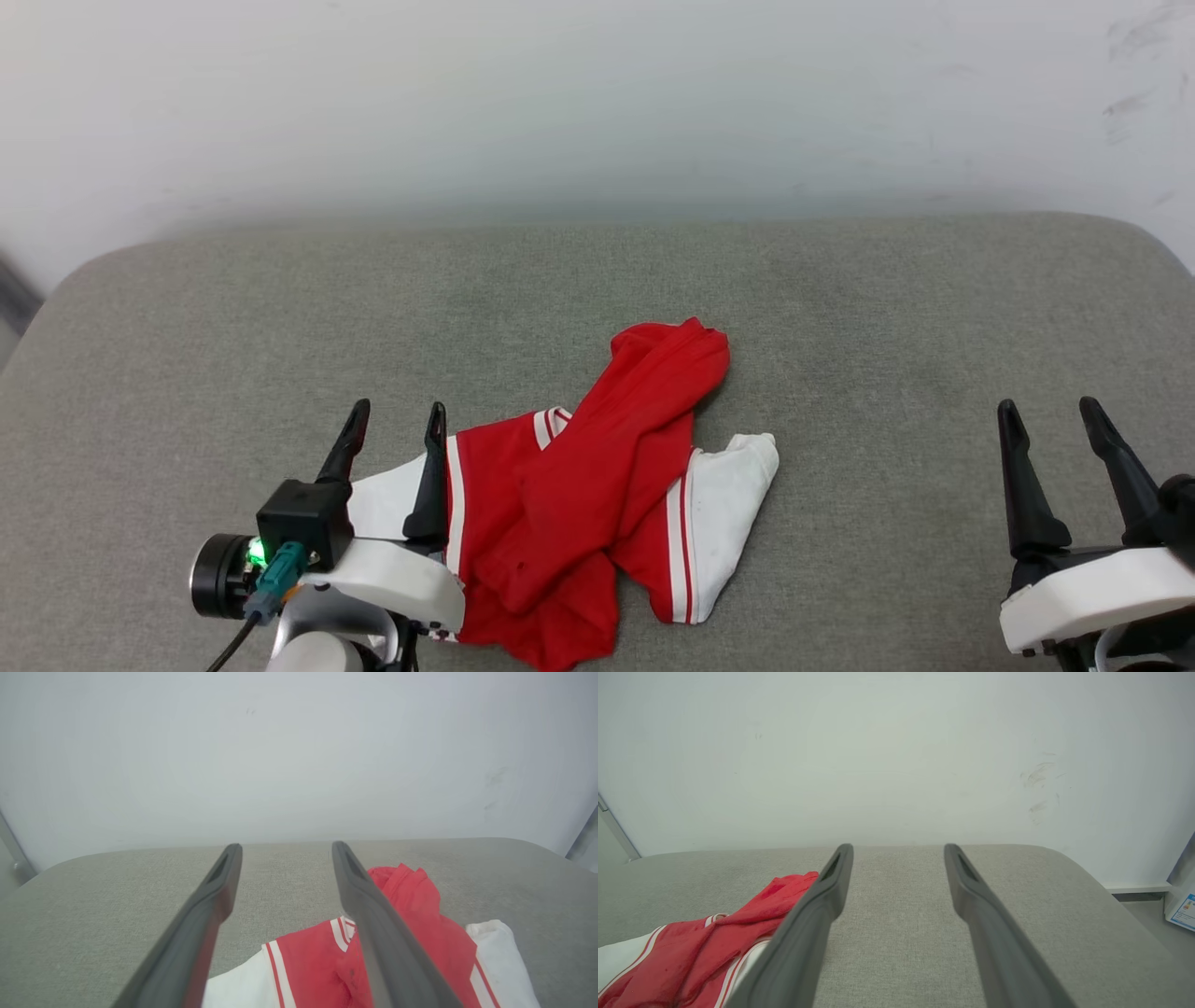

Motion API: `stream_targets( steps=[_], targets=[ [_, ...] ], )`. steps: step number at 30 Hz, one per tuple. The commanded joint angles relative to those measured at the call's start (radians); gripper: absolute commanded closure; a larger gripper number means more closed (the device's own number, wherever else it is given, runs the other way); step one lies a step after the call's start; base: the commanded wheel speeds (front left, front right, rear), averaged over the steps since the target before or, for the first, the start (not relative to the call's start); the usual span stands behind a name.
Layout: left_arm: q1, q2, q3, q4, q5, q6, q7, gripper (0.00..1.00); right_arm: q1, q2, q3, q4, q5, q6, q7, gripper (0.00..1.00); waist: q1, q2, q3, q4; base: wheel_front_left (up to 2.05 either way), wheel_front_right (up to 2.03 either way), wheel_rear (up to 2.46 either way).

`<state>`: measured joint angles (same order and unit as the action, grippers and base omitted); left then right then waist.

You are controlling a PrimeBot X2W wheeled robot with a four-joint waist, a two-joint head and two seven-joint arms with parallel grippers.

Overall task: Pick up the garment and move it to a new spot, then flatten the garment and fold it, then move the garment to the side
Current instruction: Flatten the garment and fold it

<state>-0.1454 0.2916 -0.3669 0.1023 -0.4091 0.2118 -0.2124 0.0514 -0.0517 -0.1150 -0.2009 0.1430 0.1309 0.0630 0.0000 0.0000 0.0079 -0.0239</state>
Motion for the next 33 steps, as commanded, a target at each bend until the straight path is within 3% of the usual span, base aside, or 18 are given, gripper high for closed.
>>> stream_targets(
  steps=[1, 8, 12, 16, 19, 23, 33],
  targets=[
    [0.018, -0.002, -0.007, -0.013, 0.008, 0.009, 0.003, 0.0, 0.019, 0.002, 0.003, -0.006, 0.001, 0.0, 0.004, 0.0, 0.0, 0.0, -0.009, -0.001, 0.0, 0.0, 0.0],
    [0.029, -0.007, -0.029, -0.04, 0.017, 0.018, 0.013, 0.0, 0.038, 0.002, 0.006, 0.024, 0.021, 0.0, 0.076, 0.0, 0.0, 0.0, -0.01, 0.027, 0.0, 0.0, 0.0],
    [0.012, -0.014, -0.036, -0.046, 0.018, 0.017, 0.009, 0.0, 0.032, 0.002, 0.031, 0.106, 0.04, 0.0, 0.288, 0.0, 0.0, 0.0, 0.001, 0.064, 0.0, 0.0, 0.0],
    [-0.006, -0.025, -0.047, -0.05, 0.021, 0.013, 0.001, 0.0, -0.003, -0.043, 0.123, 0.174, 0.093, 0.0, 0.495, 0.0, 0.0, 0.0, 0.022, 0.111, 0.0, 0.0, 0.0],
    [-0.018, -0.036, -0.056, -0.05, 0.022, 0.011, -0.005, 0.0, -0.041, -0.077, 0.189, 0.216, 0.144, 0.0, 0.567, 0.0, 0.0, 0.0, 0.042, 0.147, 0.0, 0.0, 0.0],
    [-0.032, -0.049, -0.064, -0.045, 0.024, 0.007, -0.013, 0.0, -0.106, -0.105, 0.256, 0.286, 0.194, 0.0, 0.595, 0.0, 0.0, 0.0, 0.07, 0.188, 0.0, 0.0, 0.0],
    [-0.053, -0.073, -0.073, -0.021, 0.02, 0.001, -0.031, 0.0, -0.204, -0.086, 0.333, 0.508, 0.258, 0.0, 0.585, 0.0, 0.0, 0.0, 0.132, 0.235, 0.0, 0.0, 0.0]
  ],
)
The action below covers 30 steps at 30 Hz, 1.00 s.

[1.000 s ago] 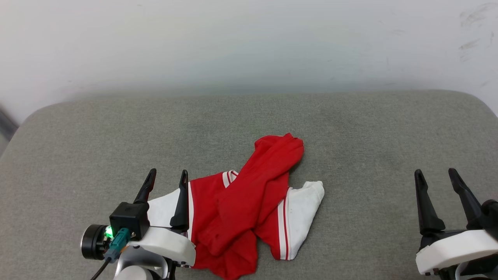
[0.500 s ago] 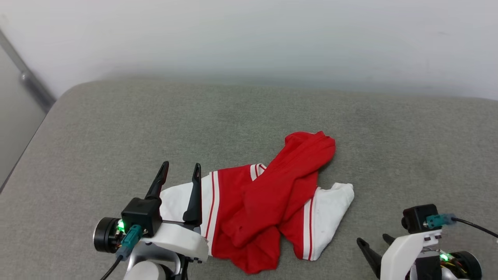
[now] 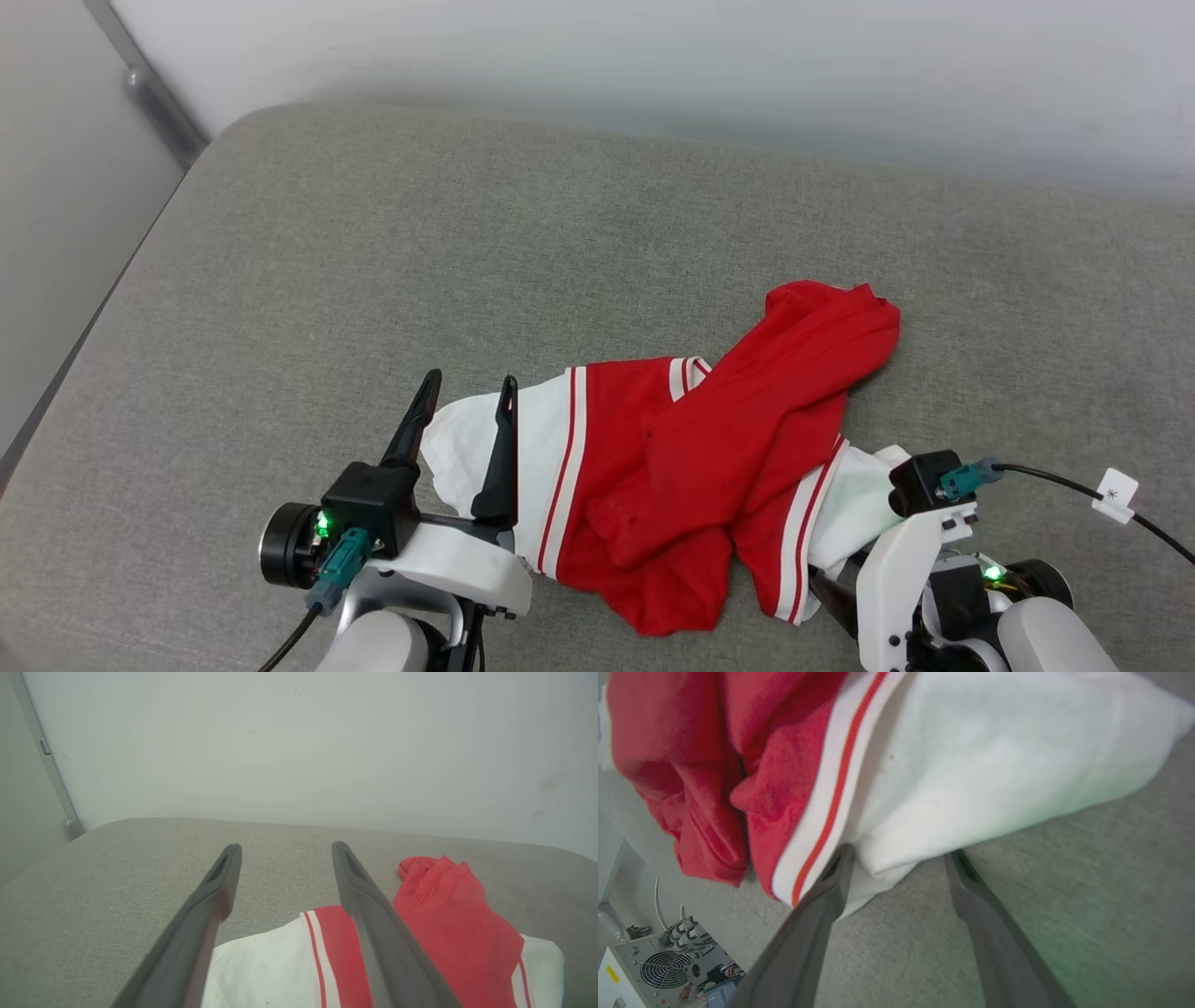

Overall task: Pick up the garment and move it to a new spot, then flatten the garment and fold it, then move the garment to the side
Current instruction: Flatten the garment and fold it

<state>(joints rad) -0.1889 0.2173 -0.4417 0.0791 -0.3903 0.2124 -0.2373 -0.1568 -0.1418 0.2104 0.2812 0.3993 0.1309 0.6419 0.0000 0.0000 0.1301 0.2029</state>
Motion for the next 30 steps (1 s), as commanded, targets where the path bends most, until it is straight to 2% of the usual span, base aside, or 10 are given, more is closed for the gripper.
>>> stream_targets(
  steps=[1, 2, 3, 4, 5, 9, 14, 20, 25, 30],
  targets=[
    [-0.012, -0.001, 0.001, 0.005, 0.0, -0.001, -0.006, 0.0, 0.007, 0.007, 0.017, 0.052, 0.004, 0.0, 0.008, 0.0, 0.0, 0.0, 0.014, 0.009, 0.0, 0.0, 0.0],
    [-0.014, -0.003, 0.0, 0.009, -0.001, -0.003, -0.008, 0.0, 0.009, 0.015, 0.022, 0.078, 0.012, 0.0, 0.01, 0.0, 0.0, 0.0, 0.016, 0.01, 0.0, 0.0, 0.0],
    [-0.015, -0.004, 0.0, 0.012, -0.001, -0.004, -0.01, 0.0, 0.011, 0.02, 0.03, 0.099, 0.017, 0.0, 0.013, 0.57, 0.0, 0.0, 0.017, 0.009, 0.0, 0.0, 0.0],
    [-0.017, -0.005, 0.001, 0.014, -0.003, -0.006, -0.011, 0.0, 0.011, 0.024, 0.037, 0.113, 0.021, 0.0, 0.012, 0.82, 0.0, 0.0, 0.019, 0.008, 0.0, 0.0, 0.0],
    [-0.018, -0.006, 0.001, 0.017, -0.003, -0.006, -0.012, 0.0, 0.009, 0.027, 0.041, 0.122, 0.025, 0.0, 0.007, 1.0, 0.0, 0.0, 0.02, 0.006, 0.0, 0.0, 0.0],
    [-0.019, -0.004, 0.008, 0.023, -0.006, -0.005, -0.015, 0.0, -0.02, -0.001, 0.032, 0.088, 0.02, 0.0, -0.038, 1.0, 0.0, 0.0, 0.014, -0.012, 0.0, 0.0, 0.0],
    [-0.006, 0.003, 0.016, 0.024, -0.009, -0.002, -0.019, 0.0, -0.036, -0.049, -0.025, -0.044, -0.016, -0.001, -0.084, 1.0, 0.0, 0.0, -0.005, -0.051, 0.0, 0.0, 0.0],
    [0.014, 0.013, 0.023, 0.016, -0.016, 0.004, -0.02, 0.0, 0.027, -0.083, -0.176, -0.267, -0.08, 0.0, -0.053, 1.0, 0.0, 0.0, -0.018, -0.123, 0.0, 0.0, 0.0],
    [0.01, 0.018, 0.022, 0.017, -0.021, 0.004, -0.011, 0.0, 0.141, -0.046, -0.335, -0.346, -0.123, 0.0, -0.005, 1.0, 0.0, 0.0, -0.019, -0.162, 0.0, 0.0, 0.0],
    [0.01, 0.023, 0.02, 0.02, -0.026, 0.005, -0.005, 0.0, 0.243, 0.026, -0.441, -0.228, -0.136, 0.0, -0.02, 1.0, 0.0, 0.0, -0.022, -0.178, 0.0, 0.0, 0.0]
  ],
)
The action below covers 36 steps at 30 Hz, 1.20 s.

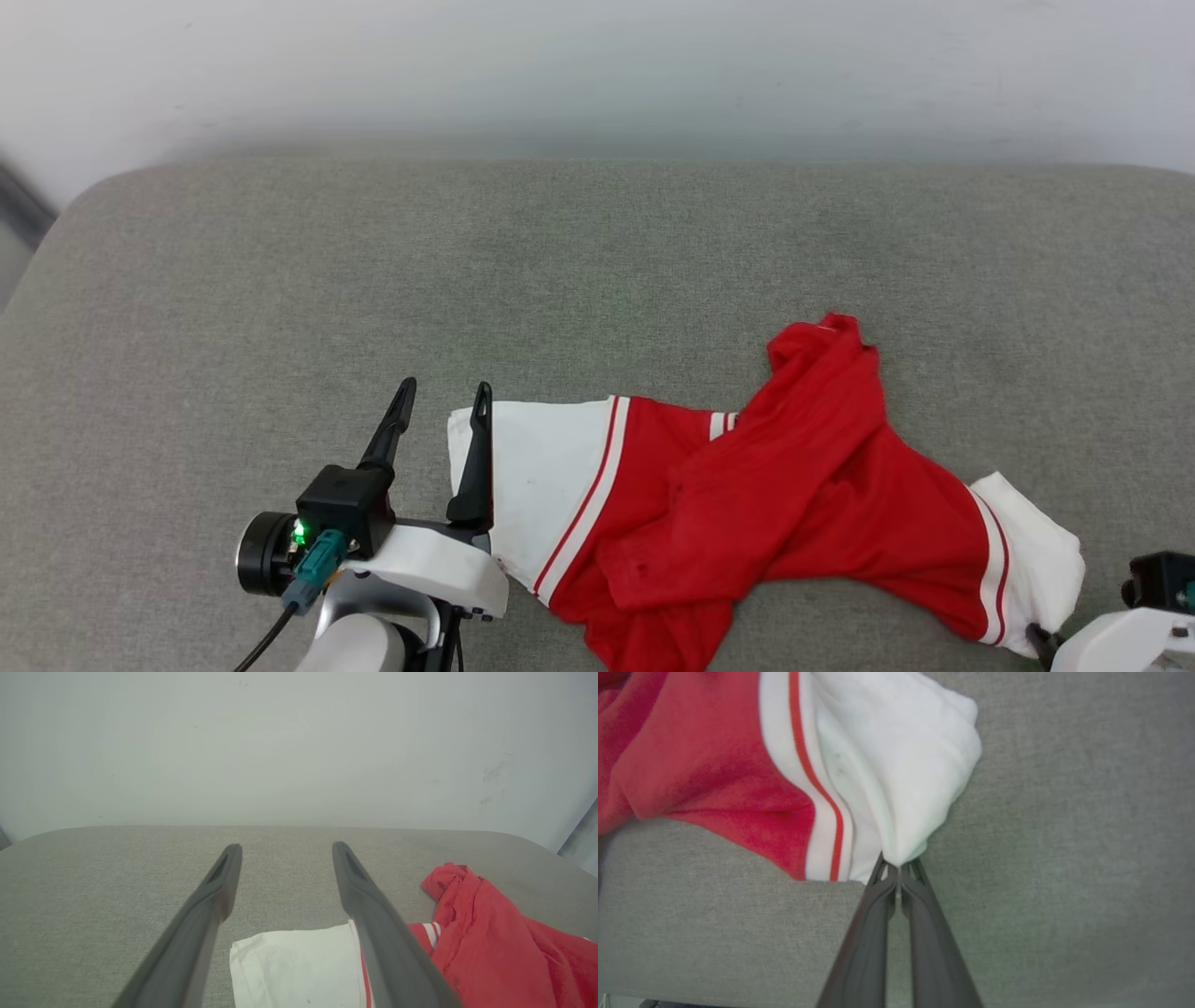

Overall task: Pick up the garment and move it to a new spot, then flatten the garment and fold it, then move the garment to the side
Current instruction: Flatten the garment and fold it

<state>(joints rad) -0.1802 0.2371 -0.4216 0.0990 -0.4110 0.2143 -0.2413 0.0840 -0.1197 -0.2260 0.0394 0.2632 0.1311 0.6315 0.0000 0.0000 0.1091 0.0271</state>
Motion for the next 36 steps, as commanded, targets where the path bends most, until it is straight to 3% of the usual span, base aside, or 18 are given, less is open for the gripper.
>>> stream_targets(
  steps=[1, 2, 3, 7, 13, 18, 22, 31, 36],
  targets=[
    [0.002, 0.004, 0.0, 0.001, -0.006, 0.004, -0.001, 0.0, 0.009, 0.013, -0.013, 0.051, 0.0, -0.001, -0.029, 1.0, 0.0, 0.0, -0.001, -0.004, 0.0, 0.0, 0.0],
    [0.003, 0.005, 0.001, 0.001, -0.006, 0.005, 0.0, 0.0, 0.011, 0.021, -0.016, 0.087, 0.003, -0.001, -0.055, 0.56, 0.0, 0.0, -0.002, -0.006, 0.0, 0.0, 0.0],
    [0.006, 0.007, 0.002, 0.001, -0.007, 0.006, 0.001, 0.0, 0.008, 0.029, -0.014, 0.119, 0.009, -0.001, -0.079, 0.0, 0.0, 0.0, -0.004, -0.009, 0.0, 0.0, 0.0],
    [0.02, 0.019, 0.01, 0.0, -0.014, 0.013, 0.002, 0.0, -0.022, 0.046, -0.003, 0.16, 0.028, -0.001, -0.223, 0.0, 0.0, 0.0, -0.016, -0.022, 0.0, 0.0, 0.0],
    [0.053, 0.029, 0.018, -0.002, -0.022, 0.024, 0.004, 0.0, -0.009, 0.051, -0.002, 0.08, 0.02, -0.001, -0.431, 0.0, 0.0, 0.0, -0.054, -0.034, 0.0, 0.0, 0.0],
    [0.076, 0.039, 0.024, -0.009, -0.026, 0.036, 0.006, 0.0, -0.001, 0.039, 0.001, -0.009, -0.013, -0.001, -0.498, 0.0, 0.0, 0.0, -0.082, -0.04, 0.0, 0.0, 0.0],
    [0.09, 0.046, 0.024, -0.016, -0.029, 0.043, 0.011, 0.0, -0.015, 0.022, 0.037, -0.063, -0.022, -0.001, -0.439, 0.0, 0.0, 0.0, -0.095, -0.042, 0.0, 0.0, 0.0],
    [0.067, 0.043, 0.003, -0.043, -0.017, 0.043, 0.024, 0.0, -0.107, -0.084, 0.249, -0.065, 0.084, -0.001, -0.047, 0.0, 0.0, 0.0, -0.071, -0.009, 0.0, 0.0, 0.0],
    [0.04, 0.026, -0.012, -0.036, -0.014, 0.032, 0.016, 0.0, -0.193, -0.108, 0.357, -0.022, 0.152, -0.001, 0.065, 0.0, 0.0, 0.0, -0.031, 0.036, 0.0, 0.0, 0.0]
  ],
)
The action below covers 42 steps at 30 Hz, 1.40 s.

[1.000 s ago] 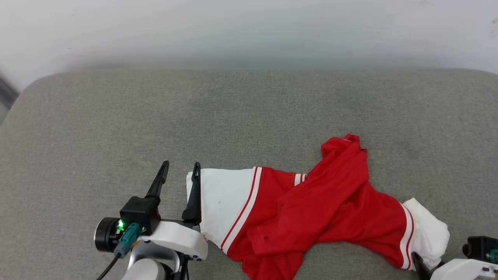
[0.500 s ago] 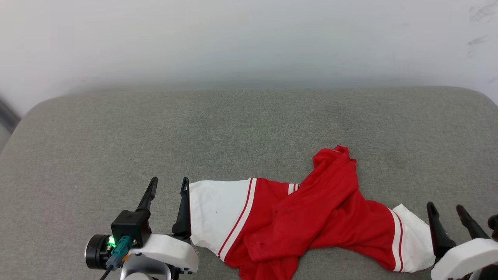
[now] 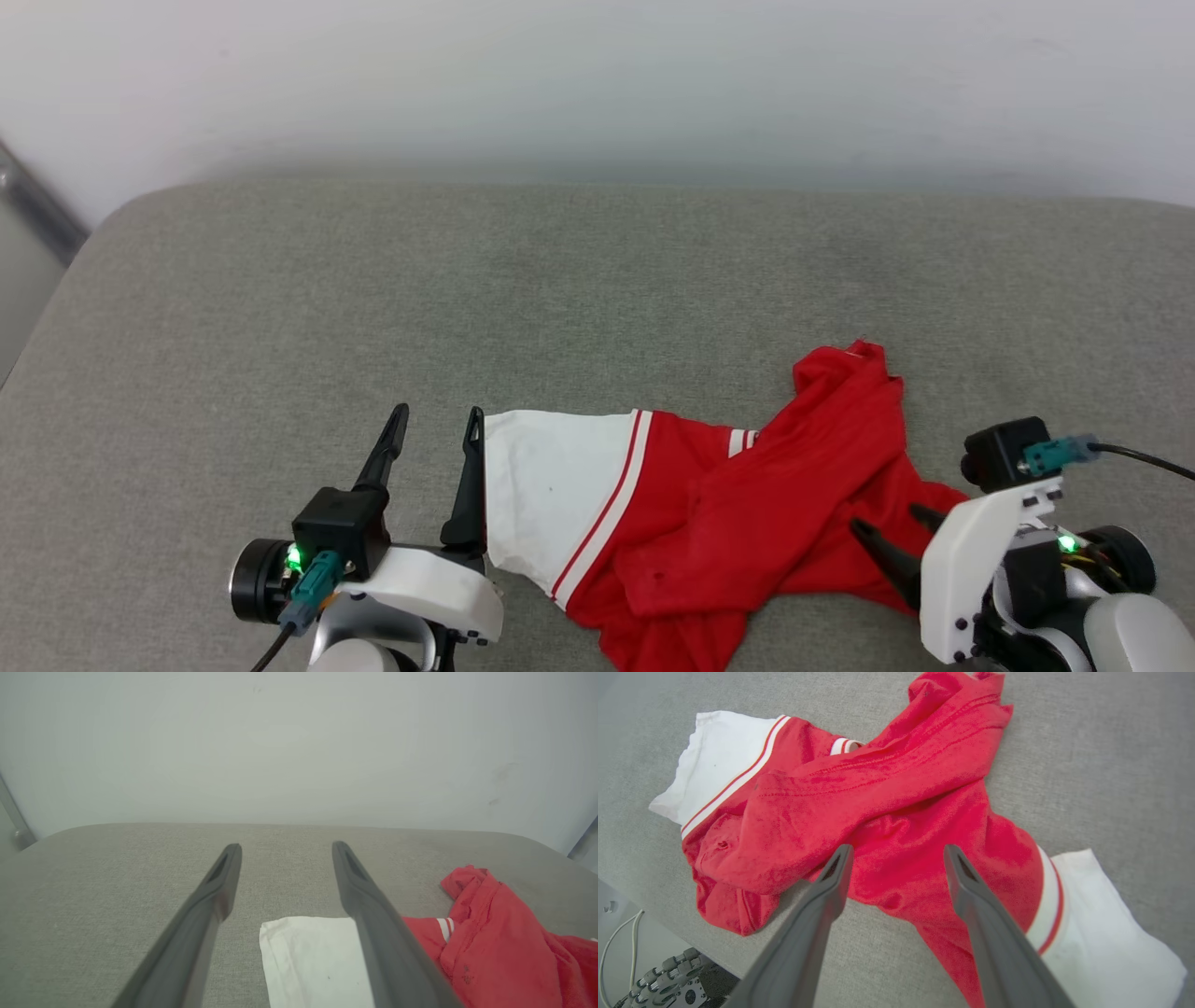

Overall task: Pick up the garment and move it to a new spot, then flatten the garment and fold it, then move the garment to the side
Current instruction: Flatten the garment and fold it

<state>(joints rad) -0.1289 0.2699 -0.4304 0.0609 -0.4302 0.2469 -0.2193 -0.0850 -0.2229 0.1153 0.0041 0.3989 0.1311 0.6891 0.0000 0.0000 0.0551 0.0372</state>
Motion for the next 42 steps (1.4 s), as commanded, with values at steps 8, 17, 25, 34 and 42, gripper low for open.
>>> stream_targets(
  steps=[8, 17, 25, 34, 42],
  targets=[
    [-0.04, -0.025, -0.015, 0.023, 0.005, -0.009, -0.016, 0.0, -0.116, -0.001, 0.111, 0.129, 0.079, -0.001, 0.024, 0.0, 0.0, 0.0, 0.071, 0.075, 0.0, 0.0, 0.0],
    [-0.052, -0.036, -0.015, 0.048, 0.003, -0.013, -0.028, 0.0, -0.198, -0.027, 0.147, 0.154, 0.102, -0.001, -0.052, 1.0, 0.0, 0.0, 0.079, 0.087, 0.0, 0.0, 0.0],
    [-0.062, -0.044, -0.022, 0.055, 0.002, -0.019, -0.033, 0.0, -0.301, -0.056, 0.116, 0.137, 0.056, -0.001, -0.12, 1.0, 0.0, 0.0, 0.077, 0.091, 0.0, 0.0, 0.0],
    [-0.11, -0.072, -0.04, 0.058, 0.012, -0.038, -0.04, 0.0, -0.5, -0.108, 0.031, 0.298, 0.052, -0.001, -0.234, 1.0, 0.0, 0.0, 0.164, 0.127, 0.0, 0.0, 0.0],
    [-0.176, -0.112, -0.065, 0.085, 0.027, -0.066, -0.043, 0.0, -0.649, -0.132, -0.025, 0.586, 0.038, -0.001, -0.401, 0.9, 0.0, 0.0, 0.284, 0.173, 0.0, 0.0, 0.0]
  ],
)
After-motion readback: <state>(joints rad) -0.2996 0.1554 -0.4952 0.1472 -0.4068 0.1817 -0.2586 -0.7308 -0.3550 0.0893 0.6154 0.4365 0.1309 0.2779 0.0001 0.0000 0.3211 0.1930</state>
